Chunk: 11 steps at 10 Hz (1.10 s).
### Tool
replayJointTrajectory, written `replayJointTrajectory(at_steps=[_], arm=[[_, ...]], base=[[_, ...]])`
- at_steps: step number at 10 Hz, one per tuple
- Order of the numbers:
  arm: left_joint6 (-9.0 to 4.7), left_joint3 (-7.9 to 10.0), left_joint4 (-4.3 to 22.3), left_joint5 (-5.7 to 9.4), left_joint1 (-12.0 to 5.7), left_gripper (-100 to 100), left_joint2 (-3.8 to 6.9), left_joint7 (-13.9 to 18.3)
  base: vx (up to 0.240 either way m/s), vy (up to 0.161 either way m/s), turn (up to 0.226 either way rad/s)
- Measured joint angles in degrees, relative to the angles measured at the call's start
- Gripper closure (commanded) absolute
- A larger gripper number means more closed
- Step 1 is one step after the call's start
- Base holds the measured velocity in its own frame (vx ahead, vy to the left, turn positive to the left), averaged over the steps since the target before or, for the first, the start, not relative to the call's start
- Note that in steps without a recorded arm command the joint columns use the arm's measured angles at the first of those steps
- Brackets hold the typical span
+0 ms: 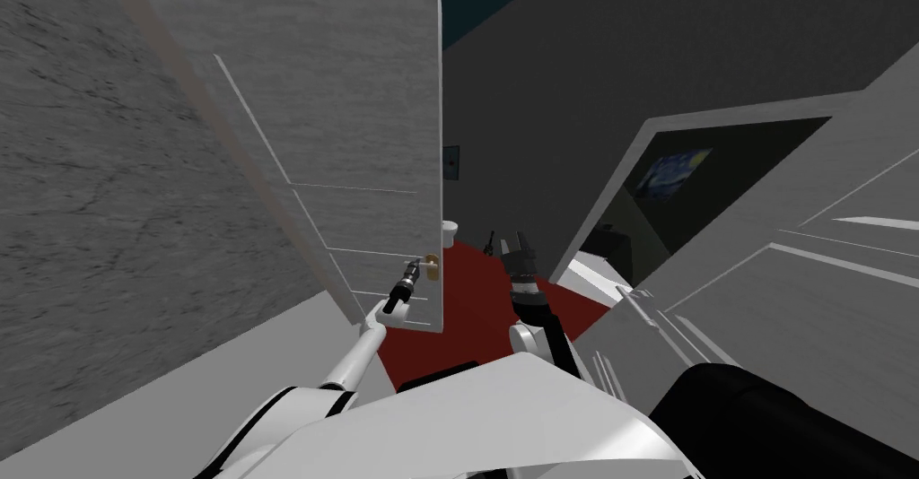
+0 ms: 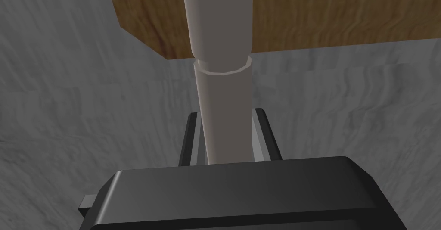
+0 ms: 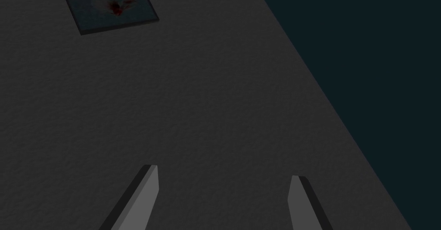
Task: Push the door open
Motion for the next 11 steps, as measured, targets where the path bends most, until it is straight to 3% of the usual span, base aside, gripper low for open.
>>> replayJointTrajectory(at_steps=[7,9,11], arm=[[0.02,3.44,0.79,0.95,0.36,100,0.86,-1.49],[0.86,4.29,-1.11,1.18,1.38,100,1.25,-1.84],[0.05,6.1,0.3,1.65,0.74,100,1.52,-2.61]], base=[[0.17,-0.121,0.054],[0.196,-0.142,0.054],[0.147,-0.162,0.093]])
